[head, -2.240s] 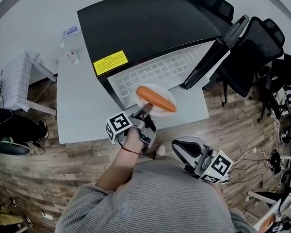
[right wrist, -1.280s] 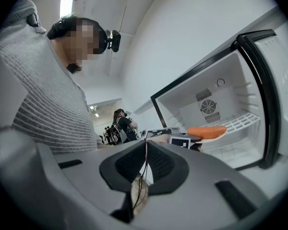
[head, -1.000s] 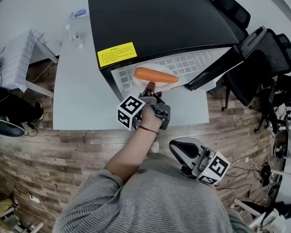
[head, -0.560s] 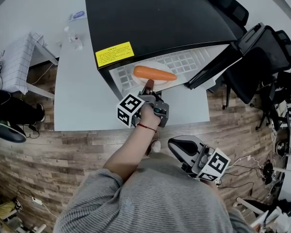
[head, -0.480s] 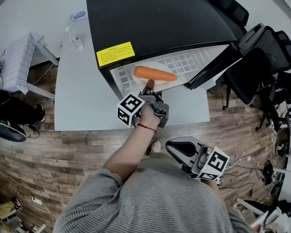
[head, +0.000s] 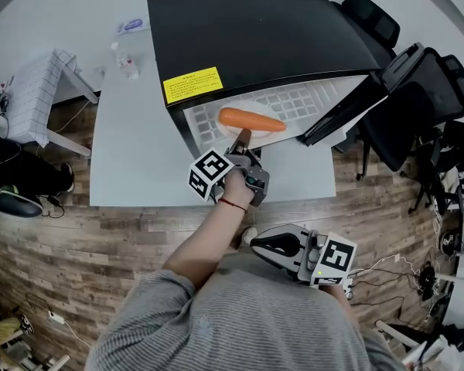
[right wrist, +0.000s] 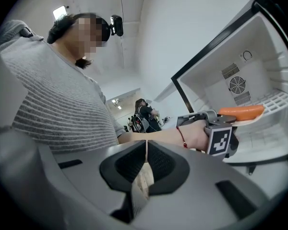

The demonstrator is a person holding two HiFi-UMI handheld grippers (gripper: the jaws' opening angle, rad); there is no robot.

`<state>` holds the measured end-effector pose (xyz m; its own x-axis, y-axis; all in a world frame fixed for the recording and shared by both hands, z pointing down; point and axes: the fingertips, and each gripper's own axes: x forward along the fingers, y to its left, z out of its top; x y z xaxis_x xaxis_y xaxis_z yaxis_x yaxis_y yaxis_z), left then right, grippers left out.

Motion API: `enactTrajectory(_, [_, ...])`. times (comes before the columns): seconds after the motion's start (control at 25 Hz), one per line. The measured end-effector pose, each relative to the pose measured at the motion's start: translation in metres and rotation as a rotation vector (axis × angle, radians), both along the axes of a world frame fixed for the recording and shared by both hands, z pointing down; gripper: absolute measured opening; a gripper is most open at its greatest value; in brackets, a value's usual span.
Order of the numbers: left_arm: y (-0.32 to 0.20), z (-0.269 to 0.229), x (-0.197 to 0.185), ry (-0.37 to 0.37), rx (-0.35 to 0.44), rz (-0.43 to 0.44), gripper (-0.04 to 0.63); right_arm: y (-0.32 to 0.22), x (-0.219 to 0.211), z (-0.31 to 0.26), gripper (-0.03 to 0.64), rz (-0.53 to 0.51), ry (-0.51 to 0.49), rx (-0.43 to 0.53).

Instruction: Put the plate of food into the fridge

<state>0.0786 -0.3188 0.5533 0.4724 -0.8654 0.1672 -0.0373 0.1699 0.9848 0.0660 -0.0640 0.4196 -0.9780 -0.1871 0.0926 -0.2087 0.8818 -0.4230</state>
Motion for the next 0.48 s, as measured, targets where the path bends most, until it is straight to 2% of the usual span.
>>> enactTrajectory(0.24, [0.006, -0.001, 0.002, -0.054, 0.028, 0.058, 0.087, -0.002, 0.002, -0.002, 0.015, 0.021, -0.004, 0.004])
enactTrajectory(0.48, [0.021, 0.000, 0.008, -0.065, 0.040, 0.113, 0.098, -0.002, 0.002, 0.000, 0.015, 0.029, -0.003, 0.005])
